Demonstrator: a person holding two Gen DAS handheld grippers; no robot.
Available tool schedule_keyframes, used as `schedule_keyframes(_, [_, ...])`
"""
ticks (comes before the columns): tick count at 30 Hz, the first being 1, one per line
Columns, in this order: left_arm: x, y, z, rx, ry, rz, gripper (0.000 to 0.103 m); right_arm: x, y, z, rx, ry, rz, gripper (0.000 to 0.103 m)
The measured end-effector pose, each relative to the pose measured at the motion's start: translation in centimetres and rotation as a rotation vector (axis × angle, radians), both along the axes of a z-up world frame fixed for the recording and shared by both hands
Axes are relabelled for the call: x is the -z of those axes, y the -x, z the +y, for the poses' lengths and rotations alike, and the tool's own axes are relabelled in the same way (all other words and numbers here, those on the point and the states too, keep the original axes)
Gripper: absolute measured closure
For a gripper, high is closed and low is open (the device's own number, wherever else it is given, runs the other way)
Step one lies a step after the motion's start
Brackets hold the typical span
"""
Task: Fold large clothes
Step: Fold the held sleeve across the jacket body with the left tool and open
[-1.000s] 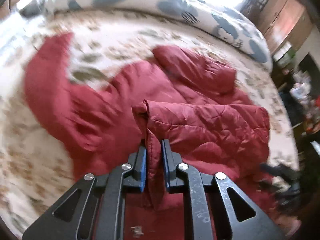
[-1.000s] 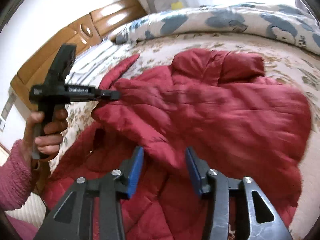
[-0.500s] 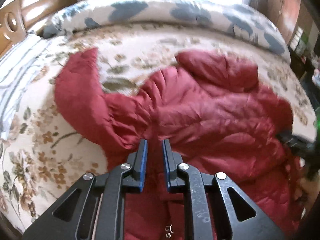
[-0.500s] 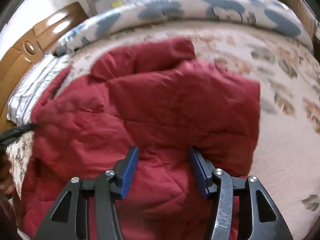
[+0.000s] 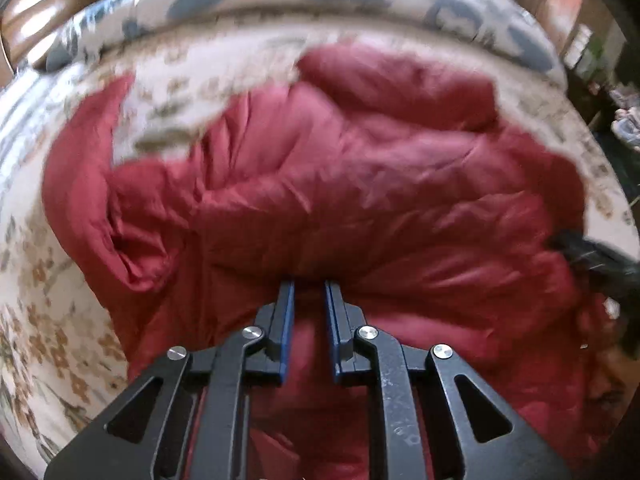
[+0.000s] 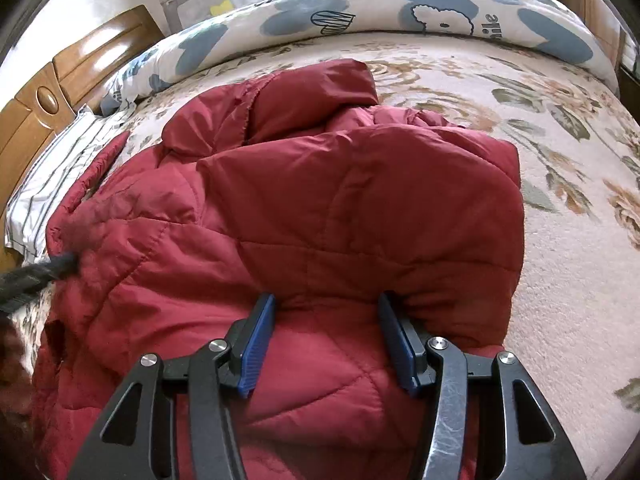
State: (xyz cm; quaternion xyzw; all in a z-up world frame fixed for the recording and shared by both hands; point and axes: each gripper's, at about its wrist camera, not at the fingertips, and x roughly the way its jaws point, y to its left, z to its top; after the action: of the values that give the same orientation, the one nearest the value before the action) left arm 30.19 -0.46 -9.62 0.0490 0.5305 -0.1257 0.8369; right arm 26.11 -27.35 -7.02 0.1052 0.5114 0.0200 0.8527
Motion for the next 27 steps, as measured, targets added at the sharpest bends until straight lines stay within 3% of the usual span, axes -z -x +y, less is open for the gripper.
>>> schedule_keyframes(6, [0.4,0.5,0.3,0.002,0.007,-0.006,0.090,-3.4,0.6,3.1,-0.064,0.022,-0.086,0.046])
schedule_keyframes(11, [0.9,0.7,0.1,0.004,0.015,-0.001,0.090,0.3,-0.7,3.7,-0.077,0.071,0.033,0.044])
schedule_keyframes(14, [1.4,0.4,0.5,0.012,0.034,0.005,0.089,1.6,-0.6,3.0,-0.070,0.045,0.018,0.044])
schedule_keyframes(23, [0.6,0.5,1.5,0.007,0.060,0.022,0.089,1.3,-0.6,2.7,-0.054,0.024,0.018,0.044])
schedule_keyframes(27, [-1.1,1.3,2.7,-0.014,0.063,-0.009,0.077,-0.2,0.1,2.4,-0.036,-0.016,0.001,0.043])
